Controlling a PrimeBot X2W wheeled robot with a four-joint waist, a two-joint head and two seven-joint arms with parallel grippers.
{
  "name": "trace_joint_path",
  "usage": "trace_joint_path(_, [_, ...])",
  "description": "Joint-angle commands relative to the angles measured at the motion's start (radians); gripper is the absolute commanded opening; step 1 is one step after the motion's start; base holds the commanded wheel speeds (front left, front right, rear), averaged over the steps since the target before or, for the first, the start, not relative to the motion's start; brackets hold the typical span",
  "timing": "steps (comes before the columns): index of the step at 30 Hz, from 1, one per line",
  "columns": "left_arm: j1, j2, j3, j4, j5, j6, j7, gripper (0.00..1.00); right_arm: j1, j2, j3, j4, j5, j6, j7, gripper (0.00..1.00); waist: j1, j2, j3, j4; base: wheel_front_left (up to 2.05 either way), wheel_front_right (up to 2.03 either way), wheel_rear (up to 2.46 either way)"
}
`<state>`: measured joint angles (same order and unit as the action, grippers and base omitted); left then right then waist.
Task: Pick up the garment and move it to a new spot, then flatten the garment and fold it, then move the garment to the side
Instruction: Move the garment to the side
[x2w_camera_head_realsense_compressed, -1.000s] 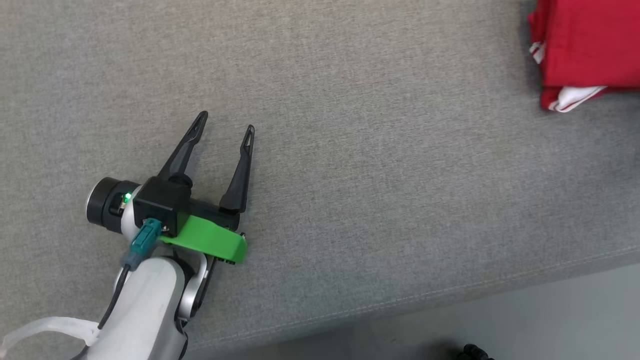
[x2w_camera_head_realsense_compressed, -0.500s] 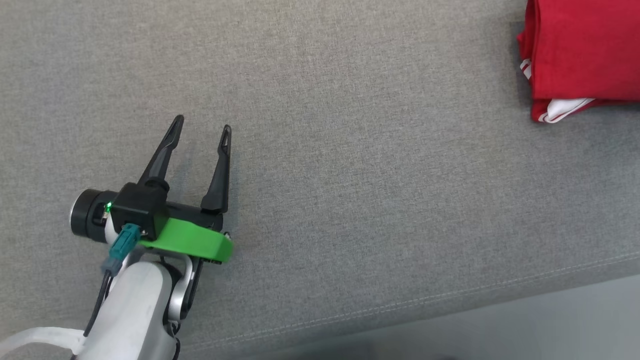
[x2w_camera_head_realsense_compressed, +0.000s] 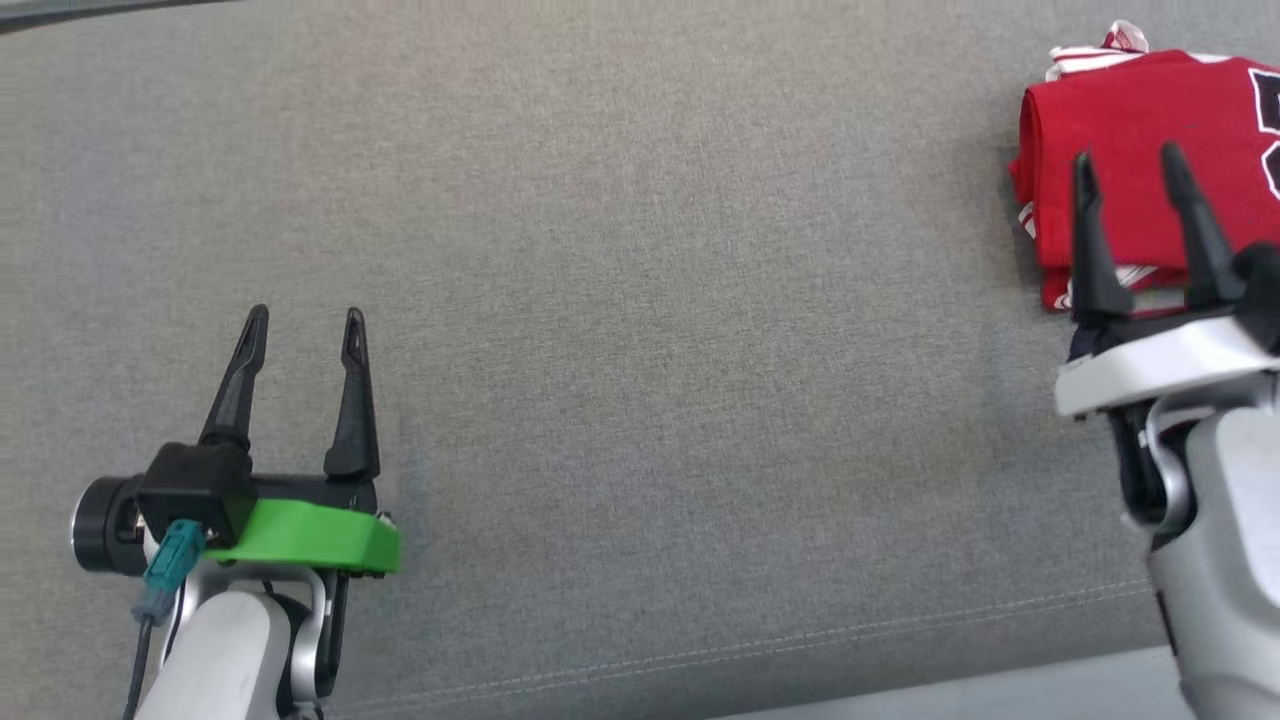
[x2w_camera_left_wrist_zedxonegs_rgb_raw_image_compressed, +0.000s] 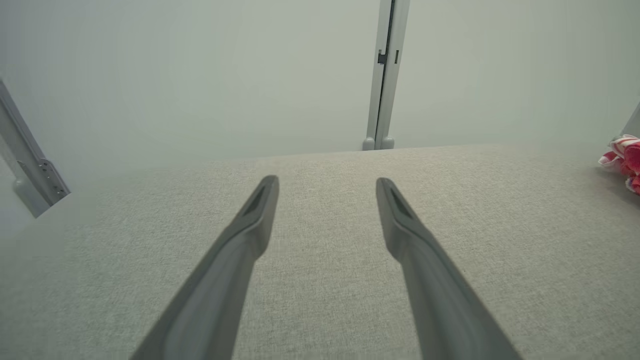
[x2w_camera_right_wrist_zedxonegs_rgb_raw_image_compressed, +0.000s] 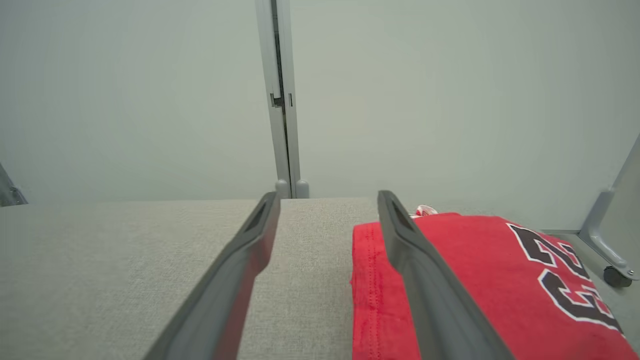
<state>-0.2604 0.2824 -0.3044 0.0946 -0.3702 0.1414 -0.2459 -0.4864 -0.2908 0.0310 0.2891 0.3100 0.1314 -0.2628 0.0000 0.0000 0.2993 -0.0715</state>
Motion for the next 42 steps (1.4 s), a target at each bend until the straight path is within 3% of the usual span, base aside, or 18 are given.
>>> trace_joint_path(1, [0.027, 0.009, 0.008, -0.006, -0.004, 0.009, -0.005, 1.0, 0.051, 0.026, 0.007, -0.028, -0.009, -0.002, -0.003, 1.0, 0.0, 0.0, -0.068, 0.042, 0.0, 0.0, 0.0])
trace_joint_path(7, [0.106, 0.026, 0.024, -0.018, -0.011, 0.017, -0.011, 1.0, 0.207, 0.127, 0.02, -0.105, -0.051, -0.002, -0.003, 1.0, 0.0, 0.0, -0.135, 0.058, 0.0, 0.0, 0.0])
trace_joint_path(17, [0.244, 0.034, 0.038, -0.034, -0.022, 0.044, -0.015, 1.0, 0.436, 0.206, -0.031, -0.196, -0.132, -0.002, 0.033, 1.0, 0.0, 0.0, -0.26, 0.07, 0.0, 0.0, 0.0])
trace_joint_path(26, [0.306, 0.046, 0.04, -0.044, -0.037, 0.06, 0.005, 1.0, 0.553, 0.232, -0.065, -0.279, -0.178, -0.001, 0.101, 1.0, 0.0, 0.0, -0.313, 0.075, 0.0, 0.0, 0.0])
trace_joint_path(42, [0.328, 0.054, 0.043, -0.038, -0.058, 0.067, 0.019, 1.0, 0.608, 0.239, -0.098, -0.345, -0.192, -0.001, 0.139, 1.0, 0.0, 0.0, -0.328, 0.082, 0.0, 0.0, 0.0])
